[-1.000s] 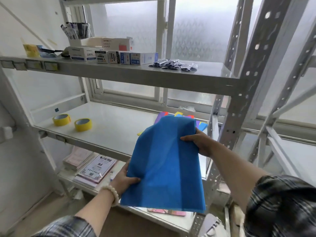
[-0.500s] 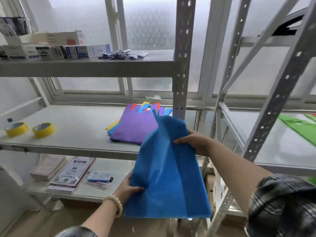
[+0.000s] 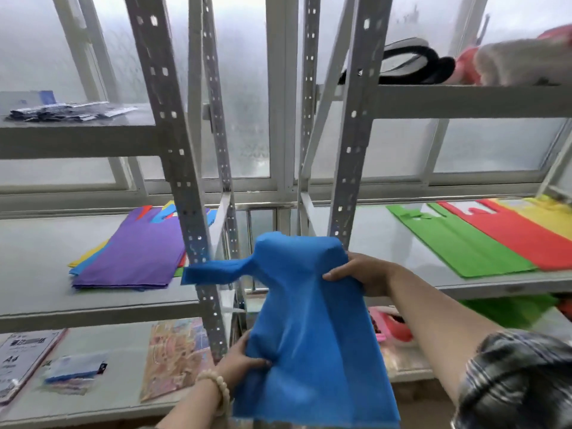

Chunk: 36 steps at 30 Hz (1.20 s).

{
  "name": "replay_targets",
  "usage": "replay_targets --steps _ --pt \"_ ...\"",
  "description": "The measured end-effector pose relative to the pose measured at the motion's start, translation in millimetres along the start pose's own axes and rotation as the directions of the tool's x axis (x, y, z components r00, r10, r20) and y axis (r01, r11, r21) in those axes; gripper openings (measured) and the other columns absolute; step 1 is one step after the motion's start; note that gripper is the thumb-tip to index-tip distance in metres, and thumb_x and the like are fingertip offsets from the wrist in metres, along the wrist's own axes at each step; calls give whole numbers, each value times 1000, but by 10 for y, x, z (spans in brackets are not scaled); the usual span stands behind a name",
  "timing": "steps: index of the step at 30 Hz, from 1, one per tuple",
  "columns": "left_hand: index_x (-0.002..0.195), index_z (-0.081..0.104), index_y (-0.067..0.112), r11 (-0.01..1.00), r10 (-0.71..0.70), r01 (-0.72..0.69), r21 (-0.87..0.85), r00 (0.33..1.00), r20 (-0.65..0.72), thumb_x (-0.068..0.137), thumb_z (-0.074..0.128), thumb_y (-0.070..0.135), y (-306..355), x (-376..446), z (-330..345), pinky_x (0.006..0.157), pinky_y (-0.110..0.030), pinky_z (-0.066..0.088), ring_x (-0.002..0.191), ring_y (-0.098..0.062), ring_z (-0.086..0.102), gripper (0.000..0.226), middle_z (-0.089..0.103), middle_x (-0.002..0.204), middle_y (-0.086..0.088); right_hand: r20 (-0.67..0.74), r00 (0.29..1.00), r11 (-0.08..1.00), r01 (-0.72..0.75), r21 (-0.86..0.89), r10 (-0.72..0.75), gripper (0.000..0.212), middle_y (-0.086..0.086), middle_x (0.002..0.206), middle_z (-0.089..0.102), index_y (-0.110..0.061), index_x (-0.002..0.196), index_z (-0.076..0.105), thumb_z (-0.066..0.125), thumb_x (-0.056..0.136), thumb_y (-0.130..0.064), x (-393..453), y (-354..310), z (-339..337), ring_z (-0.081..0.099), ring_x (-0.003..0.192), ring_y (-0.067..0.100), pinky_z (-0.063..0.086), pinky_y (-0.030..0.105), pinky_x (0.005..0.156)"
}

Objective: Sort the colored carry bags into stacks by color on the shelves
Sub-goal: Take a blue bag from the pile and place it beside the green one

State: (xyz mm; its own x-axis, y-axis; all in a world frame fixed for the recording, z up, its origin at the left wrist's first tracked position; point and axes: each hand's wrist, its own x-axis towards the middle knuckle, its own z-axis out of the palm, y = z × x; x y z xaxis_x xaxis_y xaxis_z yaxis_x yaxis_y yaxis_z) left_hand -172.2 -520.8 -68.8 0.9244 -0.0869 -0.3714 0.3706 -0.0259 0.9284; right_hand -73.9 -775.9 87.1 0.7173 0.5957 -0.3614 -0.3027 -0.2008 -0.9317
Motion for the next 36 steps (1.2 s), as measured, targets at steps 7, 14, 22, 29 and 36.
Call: replay_targets --steps 7,14,22,29,36 --pt "114 59 15 998 -61 59 34 996 61 37 82 5 13 594 1058 78 -23 56 84 -8 70 81 73 96 1 50 994 996 -92 -11 92 36 4 103 73 -13 105 66 61 73 1 -361 43 -1152 71 89 18 54 36 91" --pt "102 57 17 995 -63 47 92 982 179 45 79 0 343 1103 1819 63 -13 52 71 -2 67 63 69 89 3 -15 997 995 -72 63 73 35 7 98 74 -11 104 64 58 73 4 -626 103 -1927 72 83 19 59 33 77" --pt "114 56 7 996 63 -76 57 977 203 36 77 -4 697 1788 2525 70 -20 53 81 -8 68 81 70 95 -3 -154 986 995 -49 85 62 33 7 96 75 -10 102 67 63 70 -3 -680 72 -3043 73 81 20 59 32 72" --pt "125 48 3 988 154 -154 -18 988 13 39 74 1 1226 2427 2885 71 -16 53 88 -15 64 91 66 102 -5 -145 988 999 -48 -17 45 26 5 93 76 -9 107 65 57 86 3 -212 -327 -4020 74 77 17 60 29 72" --pt "131 46 25 984 162 -167 -58 984 -79 58 69 0 1609 2622 3055 98 -31 44 118 -20 55 81 59 125 3 -67 998 1000 -10 -23 8 24 4 82 76 -9 99 65 50 89 6 124 -707 -4411 74 68 16 59 26 60"
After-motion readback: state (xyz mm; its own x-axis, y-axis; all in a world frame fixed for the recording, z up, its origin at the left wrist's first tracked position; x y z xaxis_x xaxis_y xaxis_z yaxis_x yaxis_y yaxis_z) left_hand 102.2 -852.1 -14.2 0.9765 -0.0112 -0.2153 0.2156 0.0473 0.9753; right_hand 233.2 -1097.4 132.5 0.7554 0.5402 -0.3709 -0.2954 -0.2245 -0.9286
